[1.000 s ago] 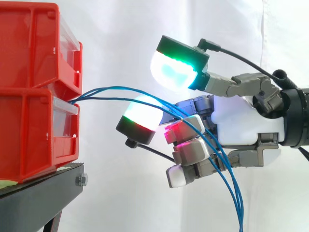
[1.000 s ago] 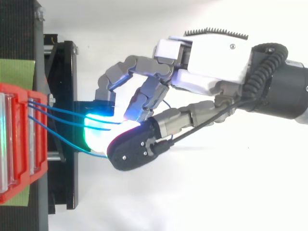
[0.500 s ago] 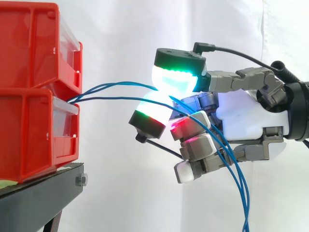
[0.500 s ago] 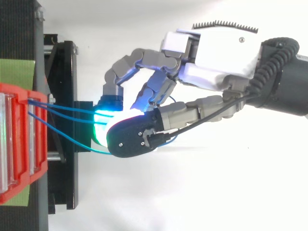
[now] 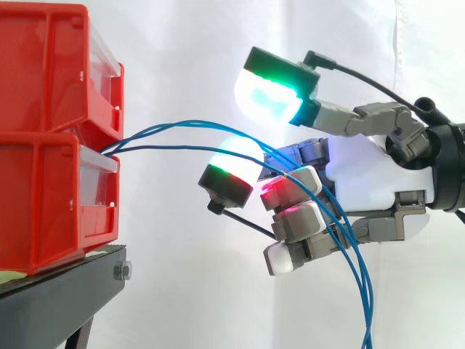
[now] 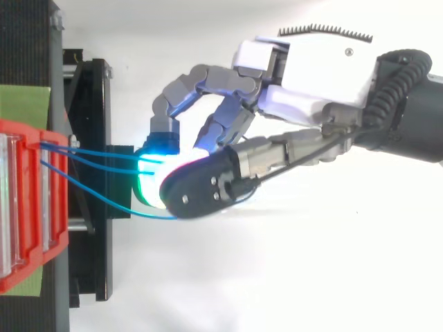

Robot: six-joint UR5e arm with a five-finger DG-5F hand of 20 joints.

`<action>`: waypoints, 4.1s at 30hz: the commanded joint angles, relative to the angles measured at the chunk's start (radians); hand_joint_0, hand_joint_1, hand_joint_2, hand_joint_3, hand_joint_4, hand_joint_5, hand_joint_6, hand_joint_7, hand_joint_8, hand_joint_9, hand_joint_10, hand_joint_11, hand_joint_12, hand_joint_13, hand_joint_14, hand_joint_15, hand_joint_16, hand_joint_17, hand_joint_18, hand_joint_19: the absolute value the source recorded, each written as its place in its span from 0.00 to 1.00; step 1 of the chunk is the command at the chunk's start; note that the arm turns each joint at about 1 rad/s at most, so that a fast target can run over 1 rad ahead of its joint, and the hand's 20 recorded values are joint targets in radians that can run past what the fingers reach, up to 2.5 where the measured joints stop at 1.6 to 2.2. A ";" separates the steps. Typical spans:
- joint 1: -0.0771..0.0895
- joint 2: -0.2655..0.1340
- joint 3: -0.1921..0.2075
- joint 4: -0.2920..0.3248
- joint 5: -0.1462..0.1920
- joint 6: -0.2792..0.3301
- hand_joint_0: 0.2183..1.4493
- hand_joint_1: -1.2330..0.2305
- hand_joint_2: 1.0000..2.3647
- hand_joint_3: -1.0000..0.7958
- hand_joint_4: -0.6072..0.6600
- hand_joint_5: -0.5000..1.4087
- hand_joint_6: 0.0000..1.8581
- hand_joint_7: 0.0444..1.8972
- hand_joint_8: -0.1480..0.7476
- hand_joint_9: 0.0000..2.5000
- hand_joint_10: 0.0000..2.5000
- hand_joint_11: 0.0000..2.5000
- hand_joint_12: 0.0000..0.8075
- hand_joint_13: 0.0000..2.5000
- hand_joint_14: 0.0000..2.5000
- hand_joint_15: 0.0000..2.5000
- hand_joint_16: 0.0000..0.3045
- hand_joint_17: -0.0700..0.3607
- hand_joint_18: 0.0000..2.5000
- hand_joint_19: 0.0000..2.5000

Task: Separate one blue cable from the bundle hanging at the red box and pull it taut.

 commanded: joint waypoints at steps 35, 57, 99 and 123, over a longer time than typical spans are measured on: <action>-0.013 -0.001 0.010 -0.017 0.008 -0.003 0.26 0.52 0.00 0.28 0.55 0.17 0.49 0.48 0.52 0.47 0.01 0.51 0.43 0.43 0.01 0.39 0.16 0.41 0.32 0.30; -0.019 0.001 0.010 -0.032 0.003 -0.002 0.16 0.11 0.00 0.28 0.45 0.16 0.50 0.47 0.47 0.41 0.00 0.47 0.47 0.37 0.01 0.35 0.19 0.46 0.30 0.25; -0.040 -0.001 0.010 -0.035 0.006 -0.005 0.29 0.58 0.00 0.30 0.54 0.17 0.49 0.53 0.51 0.49 0.01 0.53 0.45 0.41 0.01 0.38 0.17 0.43 0.31 0.32; -0.037 -0.001 0.011 -0.038 0.009 -0.005 0.31 0.39 0.00 0.29 0.55 0.16 0.50 0.50 0.50 0.44 0.01 0.50 0.45 0.36 0.01 0.37 0.17 0.43 0.28 0.30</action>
